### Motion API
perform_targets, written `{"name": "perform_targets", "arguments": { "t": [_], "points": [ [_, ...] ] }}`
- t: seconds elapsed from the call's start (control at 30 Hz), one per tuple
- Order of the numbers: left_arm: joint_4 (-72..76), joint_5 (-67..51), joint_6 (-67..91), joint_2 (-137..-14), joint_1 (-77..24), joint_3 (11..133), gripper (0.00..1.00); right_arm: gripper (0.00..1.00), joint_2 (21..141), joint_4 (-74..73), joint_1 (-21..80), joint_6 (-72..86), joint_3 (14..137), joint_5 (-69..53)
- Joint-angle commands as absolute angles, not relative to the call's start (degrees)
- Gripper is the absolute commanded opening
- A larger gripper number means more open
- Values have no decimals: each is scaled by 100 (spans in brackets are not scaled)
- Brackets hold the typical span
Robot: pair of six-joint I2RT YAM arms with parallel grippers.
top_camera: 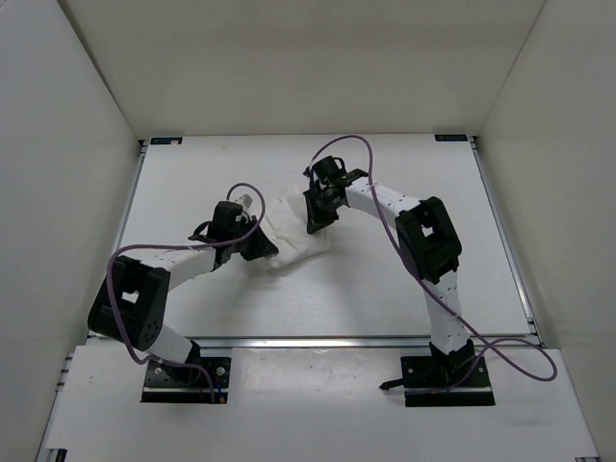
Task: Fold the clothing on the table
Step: Fold the skirt
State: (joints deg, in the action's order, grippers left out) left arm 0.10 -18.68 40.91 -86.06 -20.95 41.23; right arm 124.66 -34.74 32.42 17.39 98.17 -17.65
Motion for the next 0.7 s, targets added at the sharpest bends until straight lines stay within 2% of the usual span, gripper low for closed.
{"name": "perform_targets", "arguments": {
  "t": [0.0, 0.3, 0.43, 0.57, 0.63, 0.67],
  "points": [
    [62, -1811, 3973, -8464, -1899, 3955, 0, 0, 12524, -3472, 3147, 1688, 10063, -1678],
    [-466, -1591, 3753, -8816, -1600, 3867, 0, 0, 12577, -3551, 2997, 1679, 10011, -1608],
    [-273, -2047, 3770, -8710, -1293, 3797, 0, 0, 12542, -3559, 2866, 1670, 10028, -1766],
    [-158, -2600, 3719, -8350, -1345, 4287, 0, 0, 12358, -3586, 2891, 1626, 10588, -2012],
    [-228, -2829, 3665, -8254, -1406, 4664, 5, 0, 12296, -3752, 2813, 1644, 11108, -2214],
    [-316, -2908, 3613, -8227, -1380, 4893, 7, 6, 12305, -3892, 2743, 1661, 11518, -2276]
  ]
}}
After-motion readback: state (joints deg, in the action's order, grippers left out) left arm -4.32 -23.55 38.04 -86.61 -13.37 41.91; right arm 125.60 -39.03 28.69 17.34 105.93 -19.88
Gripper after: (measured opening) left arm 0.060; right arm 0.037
